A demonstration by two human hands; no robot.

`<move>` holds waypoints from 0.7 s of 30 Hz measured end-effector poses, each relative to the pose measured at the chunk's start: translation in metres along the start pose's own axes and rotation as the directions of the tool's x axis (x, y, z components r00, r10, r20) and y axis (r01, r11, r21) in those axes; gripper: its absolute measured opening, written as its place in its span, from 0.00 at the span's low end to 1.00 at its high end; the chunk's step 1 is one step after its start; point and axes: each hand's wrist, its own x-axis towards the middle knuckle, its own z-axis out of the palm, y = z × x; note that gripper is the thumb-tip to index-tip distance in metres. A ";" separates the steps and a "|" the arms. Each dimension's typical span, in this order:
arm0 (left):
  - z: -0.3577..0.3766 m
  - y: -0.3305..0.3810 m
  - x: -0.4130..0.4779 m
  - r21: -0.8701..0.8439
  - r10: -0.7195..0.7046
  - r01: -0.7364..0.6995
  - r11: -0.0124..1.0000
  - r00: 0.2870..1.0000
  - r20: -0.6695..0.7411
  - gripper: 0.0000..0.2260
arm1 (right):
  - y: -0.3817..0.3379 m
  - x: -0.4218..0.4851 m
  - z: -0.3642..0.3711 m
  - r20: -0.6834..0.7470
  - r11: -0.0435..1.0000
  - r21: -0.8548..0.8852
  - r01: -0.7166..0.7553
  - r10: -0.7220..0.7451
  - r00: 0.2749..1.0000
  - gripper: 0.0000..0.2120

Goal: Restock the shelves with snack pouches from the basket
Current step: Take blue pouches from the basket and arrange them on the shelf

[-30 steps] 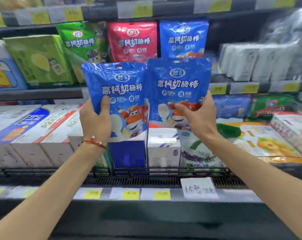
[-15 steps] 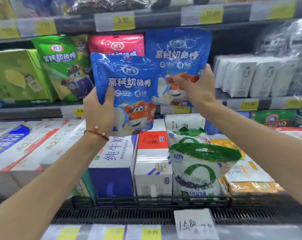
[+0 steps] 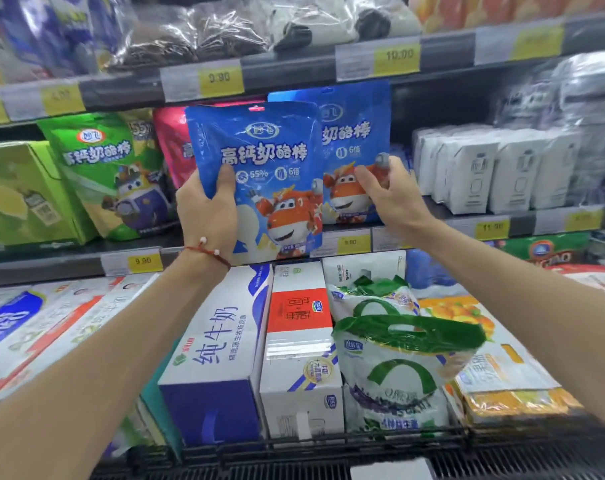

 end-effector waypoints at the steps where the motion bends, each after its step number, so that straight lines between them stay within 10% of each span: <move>1: 0.007 0.000 0.004 -0.023 -0.007 0.008 1.000 1.000 0.009 0.06 | -0.001 -0.001 -0.002 0.008 0.999 0.042 -0.018 0.018 1.000 0.16; 21: 0.107 -0.037 0.004 -0.119 0.079 -0.072 0.990 0.995 0.062 0.08 | 0.005 -0.005 0.000 -0.122 0.994 0.085 0.062 -0.051 0.991 0.15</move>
